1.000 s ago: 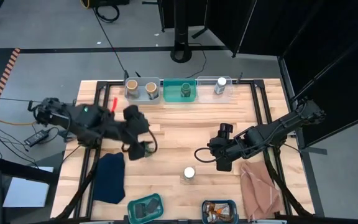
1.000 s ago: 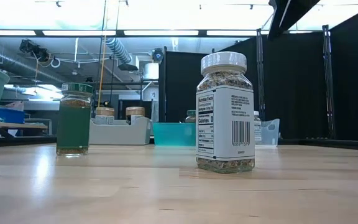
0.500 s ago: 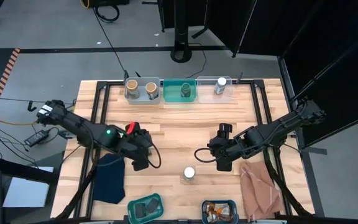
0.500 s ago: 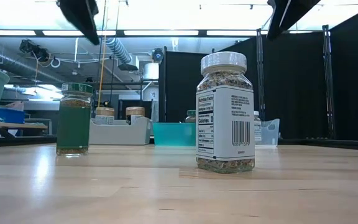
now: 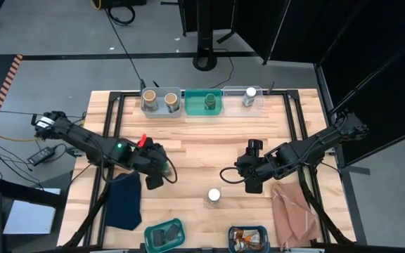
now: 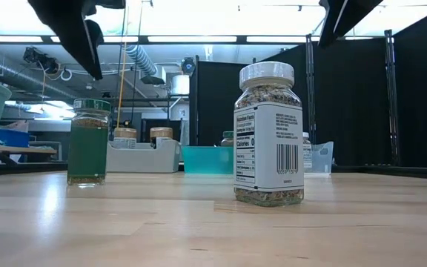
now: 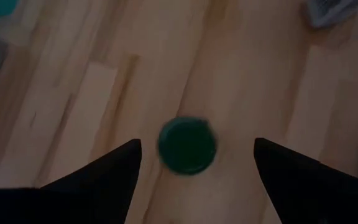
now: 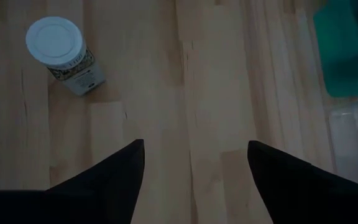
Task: Sort spices by type
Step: Put the green seasoning bottle into the green bin
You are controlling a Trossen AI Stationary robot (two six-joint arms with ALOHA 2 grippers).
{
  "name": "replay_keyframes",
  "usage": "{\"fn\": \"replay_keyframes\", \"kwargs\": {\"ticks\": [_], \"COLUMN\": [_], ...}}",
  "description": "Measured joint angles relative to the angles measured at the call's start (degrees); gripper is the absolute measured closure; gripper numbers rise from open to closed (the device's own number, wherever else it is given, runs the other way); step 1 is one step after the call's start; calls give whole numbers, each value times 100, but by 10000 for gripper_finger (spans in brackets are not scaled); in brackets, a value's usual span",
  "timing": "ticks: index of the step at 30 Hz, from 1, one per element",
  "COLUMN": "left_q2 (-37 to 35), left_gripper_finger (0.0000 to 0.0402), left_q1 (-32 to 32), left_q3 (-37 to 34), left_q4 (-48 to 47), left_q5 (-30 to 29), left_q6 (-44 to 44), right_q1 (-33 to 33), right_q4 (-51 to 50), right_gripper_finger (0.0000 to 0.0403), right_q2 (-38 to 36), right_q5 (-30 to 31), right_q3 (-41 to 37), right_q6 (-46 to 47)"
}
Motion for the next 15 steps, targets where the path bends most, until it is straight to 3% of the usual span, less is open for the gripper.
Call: {"fn": "replay_keyframes", "kwargs": {"ticks": [6,15], "left_q2": [-40,-37], "left_gripper_finger": [85,85], "left_q1": [35,37], "left_q3": [-307,-735], "left_q4": [379,619], "left_q5": [226,44], "left_q6": [53,20], "right_q1": [0,0], "right_q4": [2,13], "right_gripper_finger": [108,112], "right_q2": [1,0], "right_q5": [1,1], "right_q3": [0,0], "right_q6": [2,2]}}
